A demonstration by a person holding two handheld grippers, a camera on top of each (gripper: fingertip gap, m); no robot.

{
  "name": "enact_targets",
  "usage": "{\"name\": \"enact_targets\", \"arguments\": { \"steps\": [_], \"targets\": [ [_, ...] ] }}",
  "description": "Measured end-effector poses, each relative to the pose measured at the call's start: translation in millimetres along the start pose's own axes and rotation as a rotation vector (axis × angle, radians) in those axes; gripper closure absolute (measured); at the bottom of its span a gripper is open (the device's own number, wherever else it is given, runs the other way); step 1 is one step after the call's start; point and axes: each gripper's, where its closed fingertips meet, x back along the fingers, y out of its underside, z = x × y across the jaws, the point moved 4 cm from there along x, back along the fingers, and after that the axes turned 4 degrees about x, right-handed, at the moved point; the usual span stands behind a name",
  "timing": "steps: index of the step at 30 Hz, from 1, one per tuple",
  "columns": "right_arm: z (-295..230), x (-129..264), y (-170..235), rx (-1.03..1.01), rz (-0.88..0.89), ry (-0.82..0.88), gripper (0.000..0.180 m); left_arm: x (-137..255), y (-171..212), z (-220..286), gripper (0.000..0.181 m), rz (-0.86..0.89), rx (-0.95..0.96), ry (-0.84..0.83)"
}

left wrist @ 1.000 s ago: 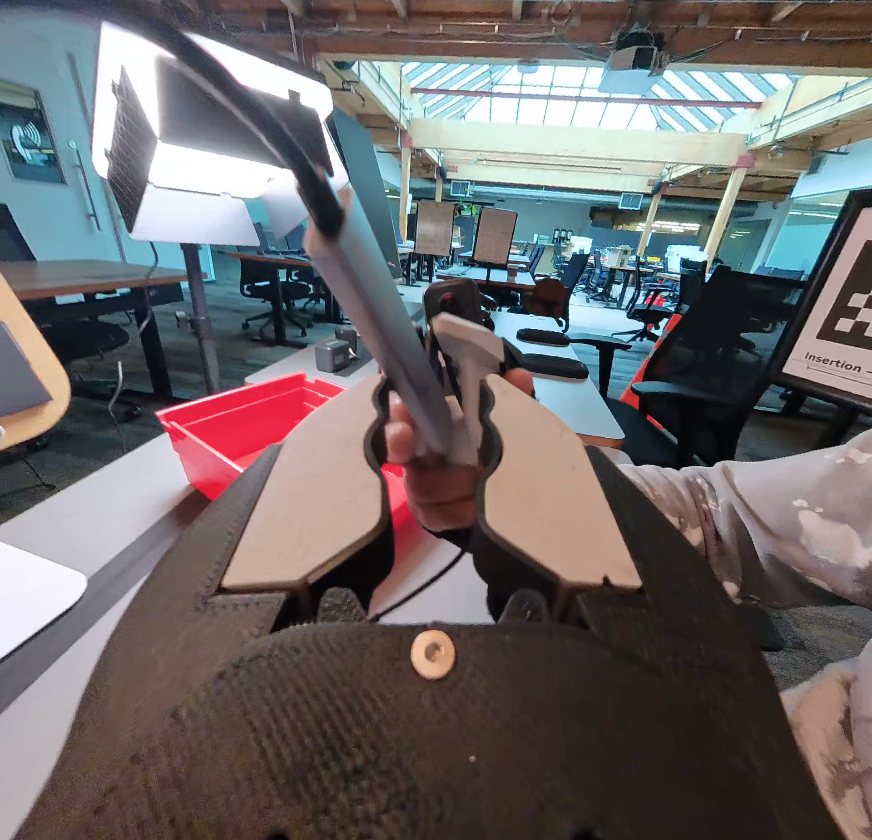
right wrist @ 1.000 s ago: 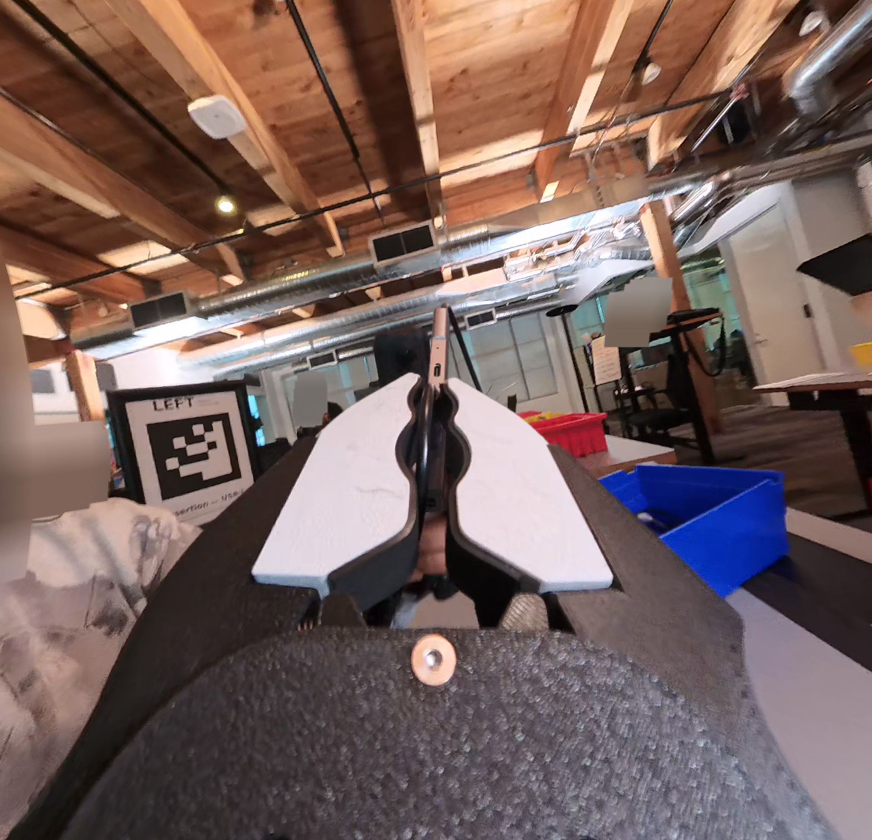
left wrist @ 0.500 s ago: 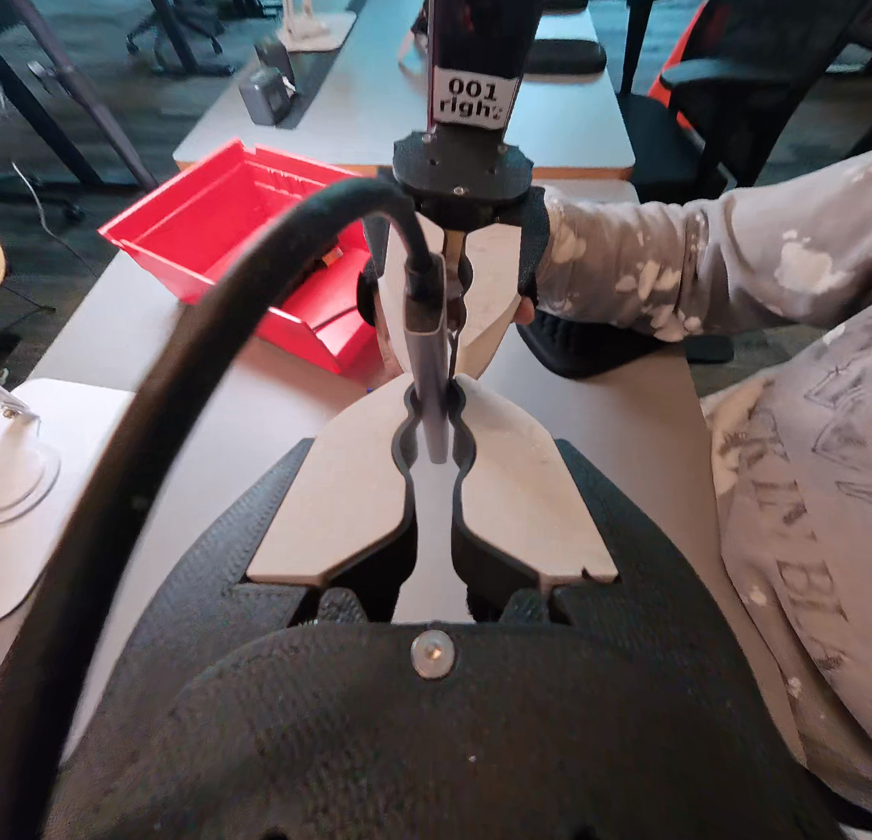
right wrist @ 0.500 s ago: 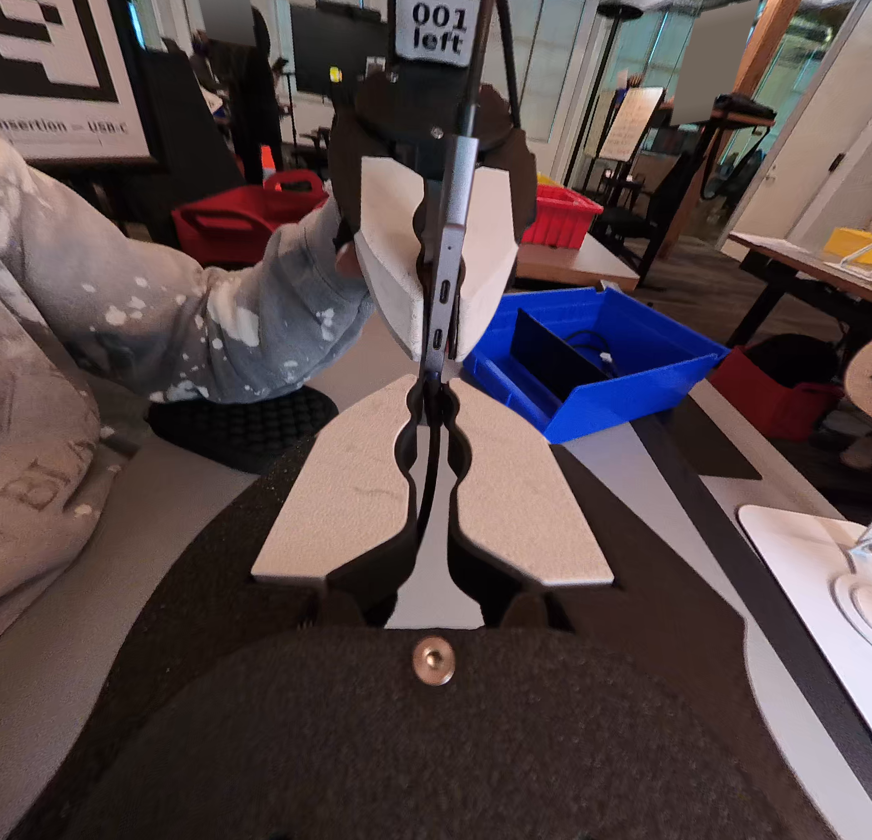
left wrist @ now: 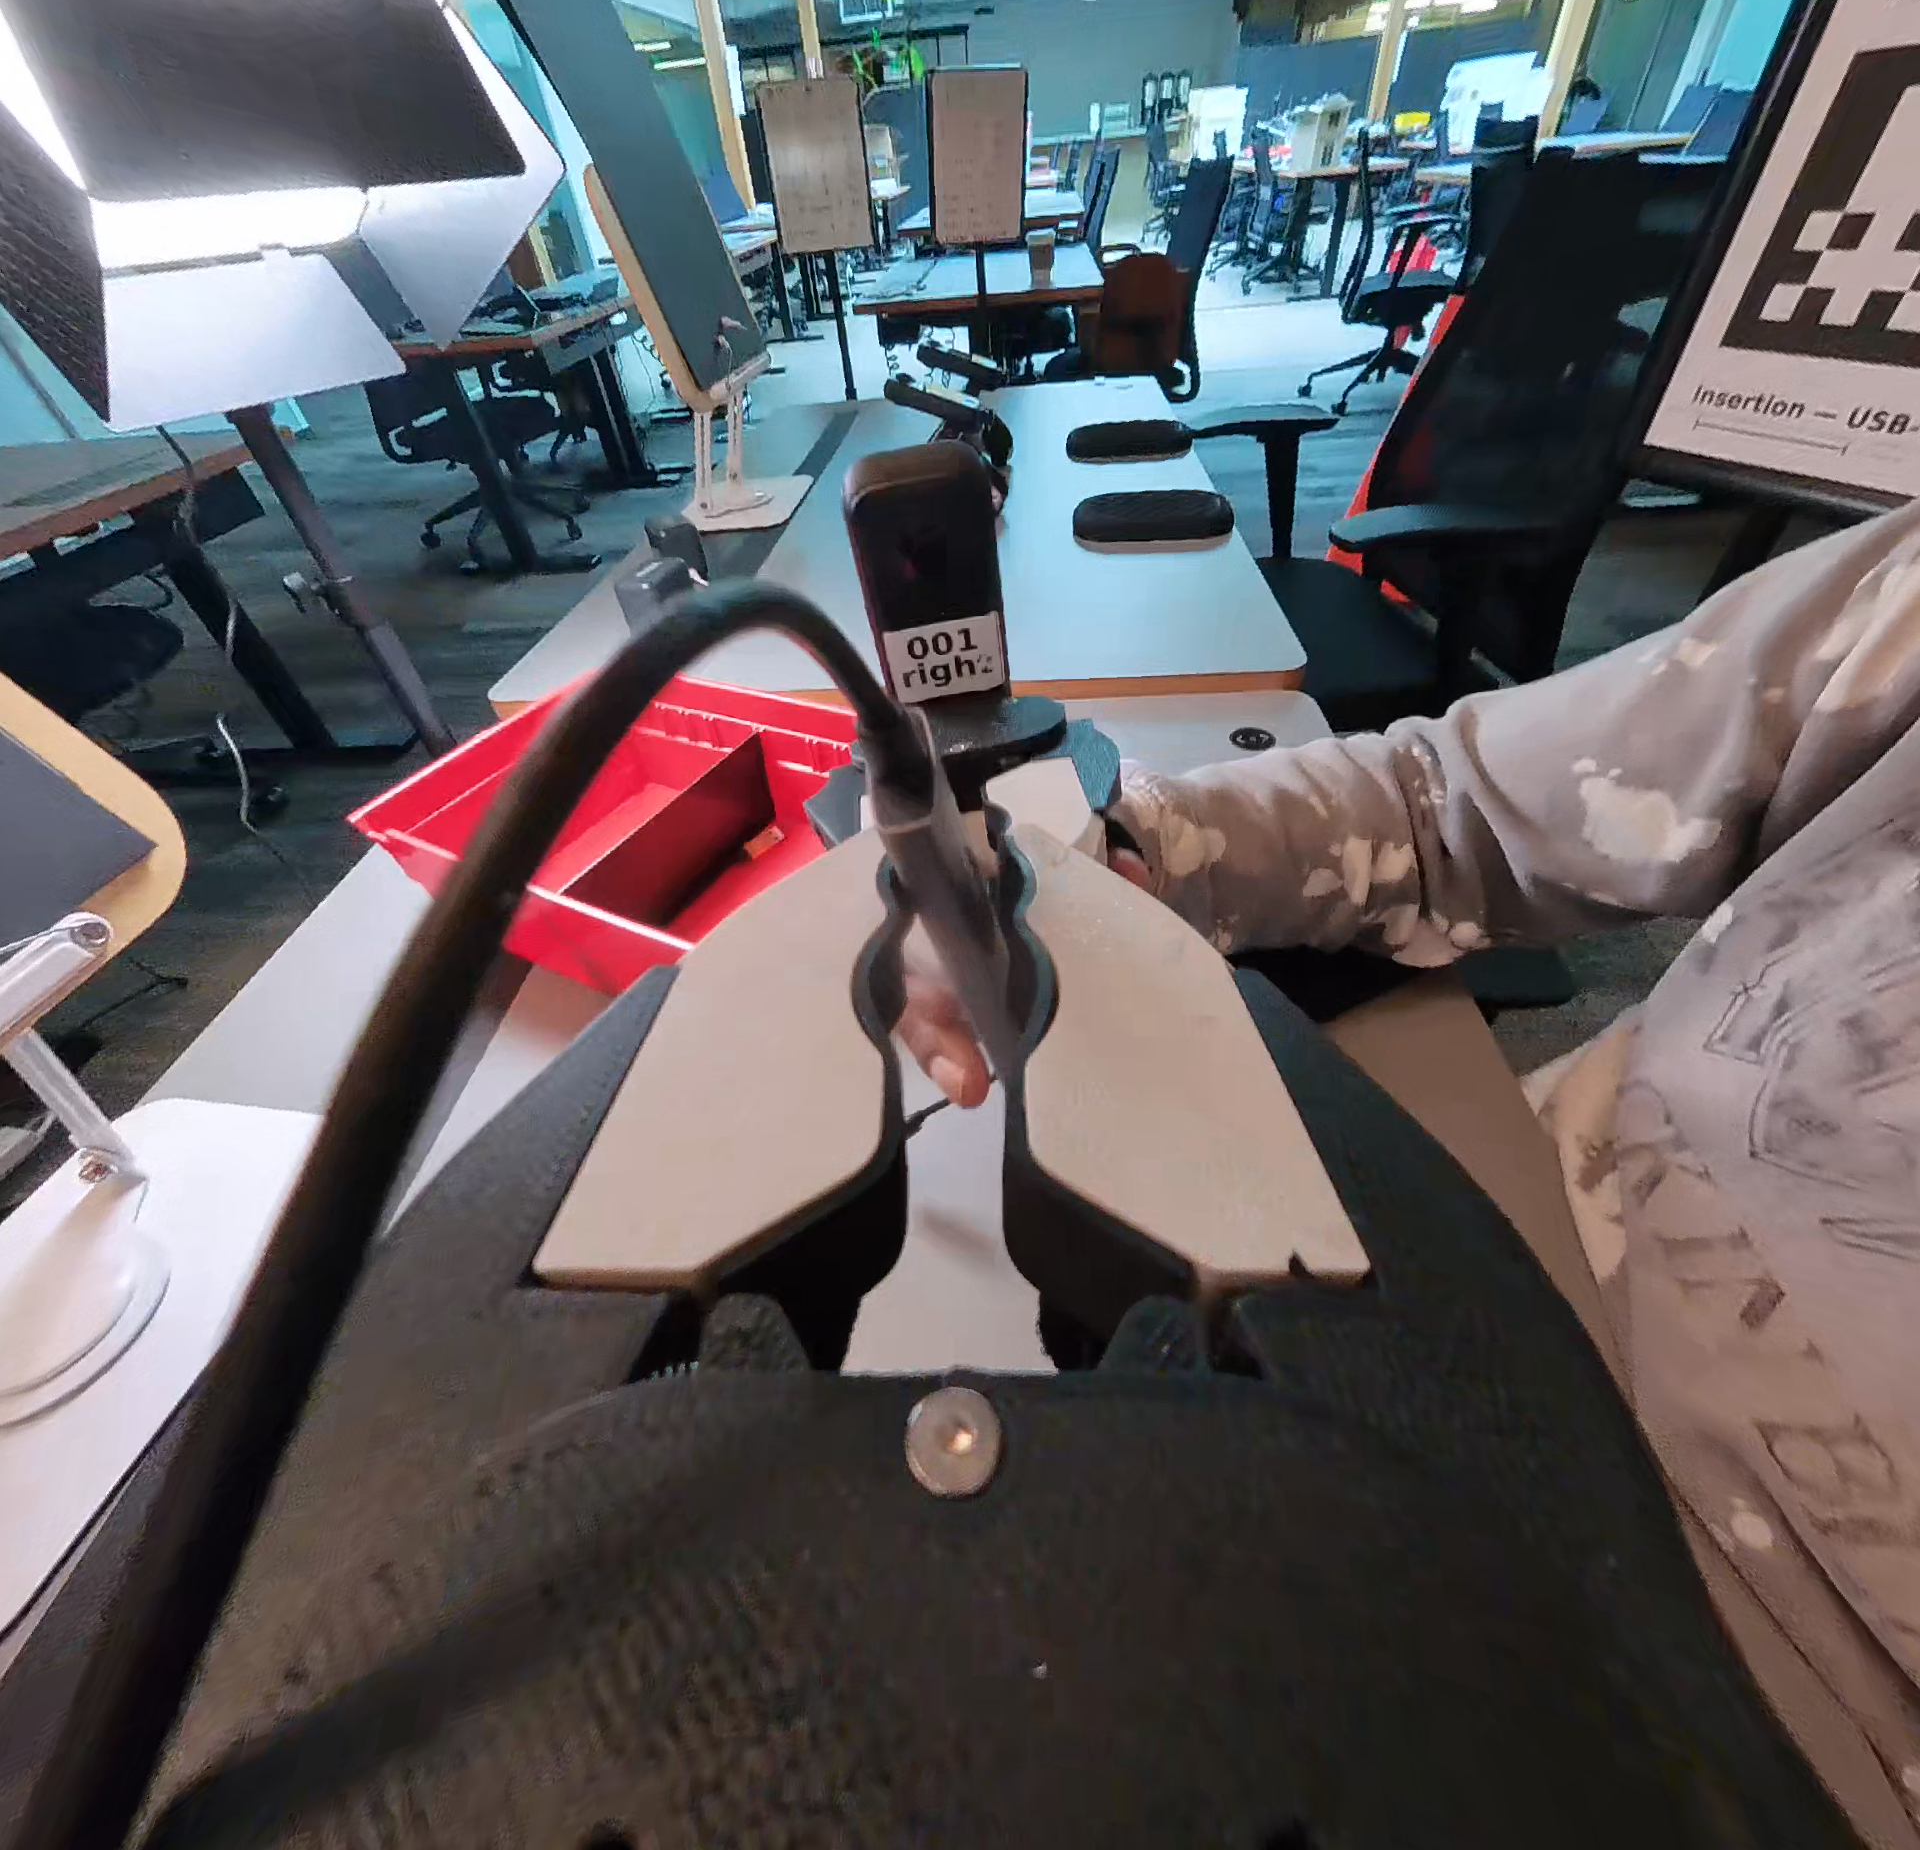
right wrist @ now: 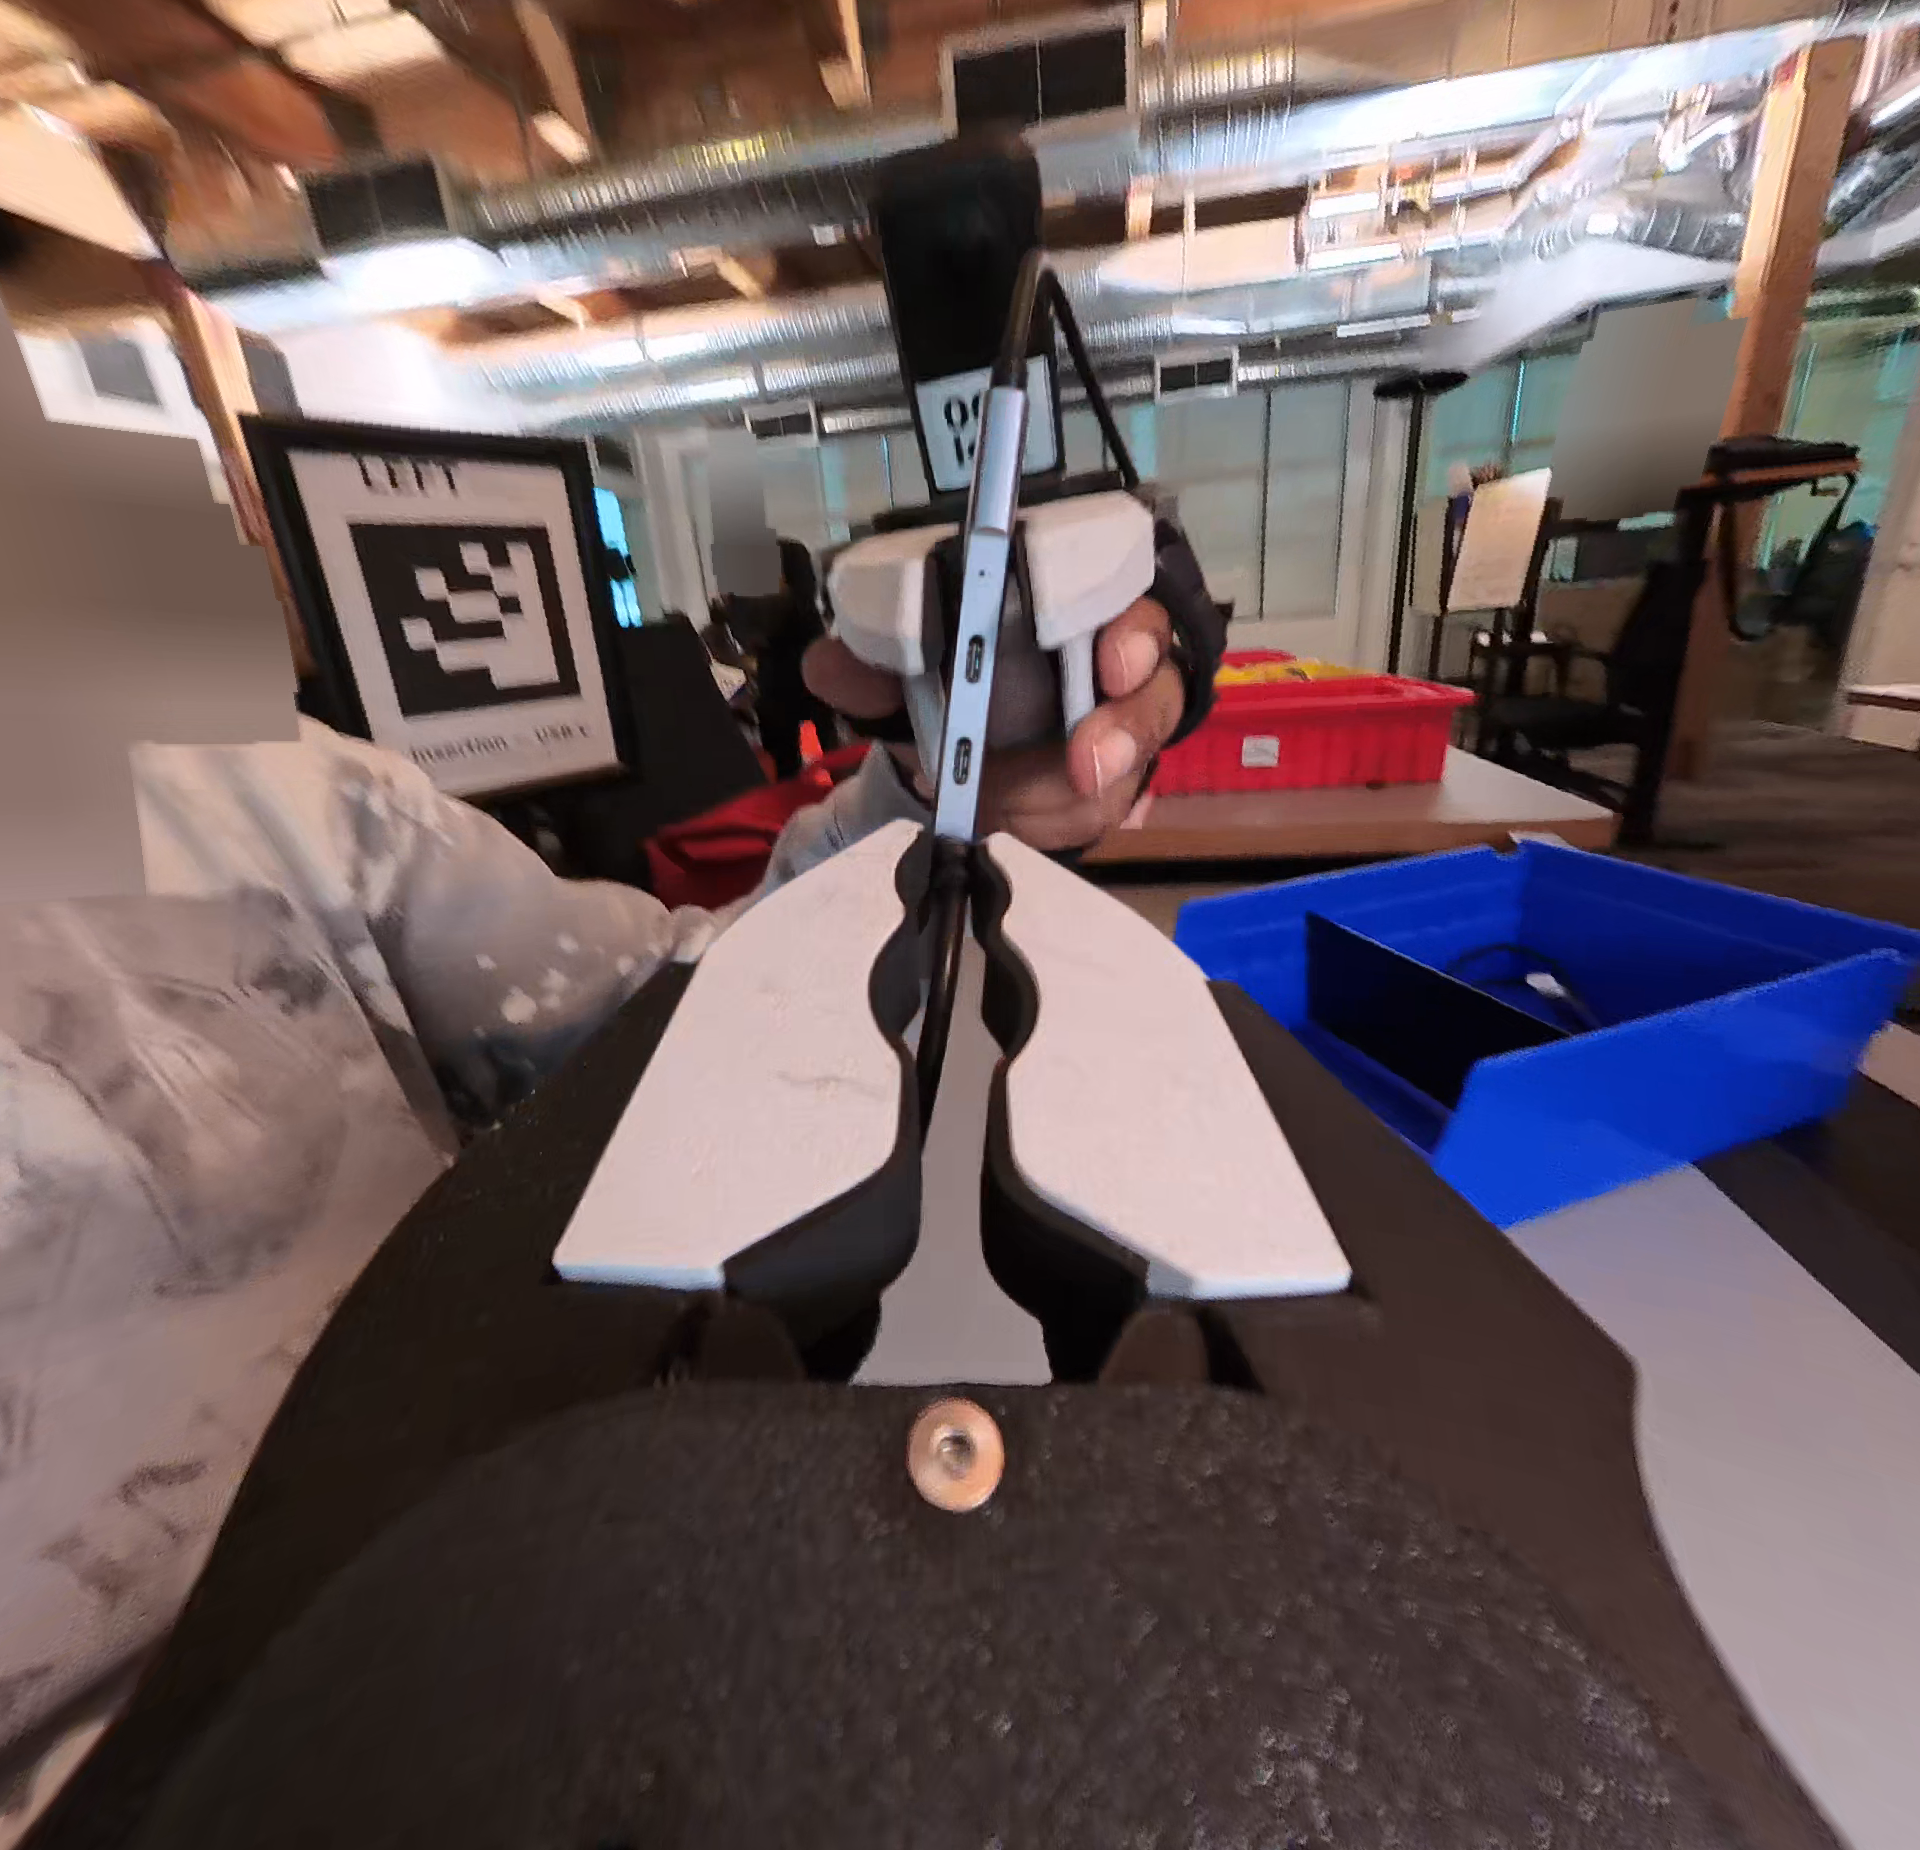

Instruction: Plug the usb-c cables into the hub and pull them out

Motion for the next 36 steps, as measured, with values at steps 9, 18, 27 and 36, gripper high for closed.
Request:
{"name": "enact_targets", "arguments": {
  "steps": [9, 18, 27, 36],
  "targets": [
    [6, 29, -37, -0.01, 0.214, 0.042, 0.174, -13, 48, 24, 0.147, -0.36, -0.042, 0.154],
    [11, 56, -72, 0.028, 0.426, 0.171, 0.173, -45, 23, 48, 0.143, -0.137, -0.097, 0.216],
    [34, 63, -65, 0.164, 0.394, 0.521, 0.173, -58, -24, 28, 0.142, 0.259, -0.012, -0.427],
    [20, 41, -57, 0.154, 0.318, 0.368, 0.174, -44, -4, -22, 0.13, 0.222, 0.18, -0.43]
  ]
}}
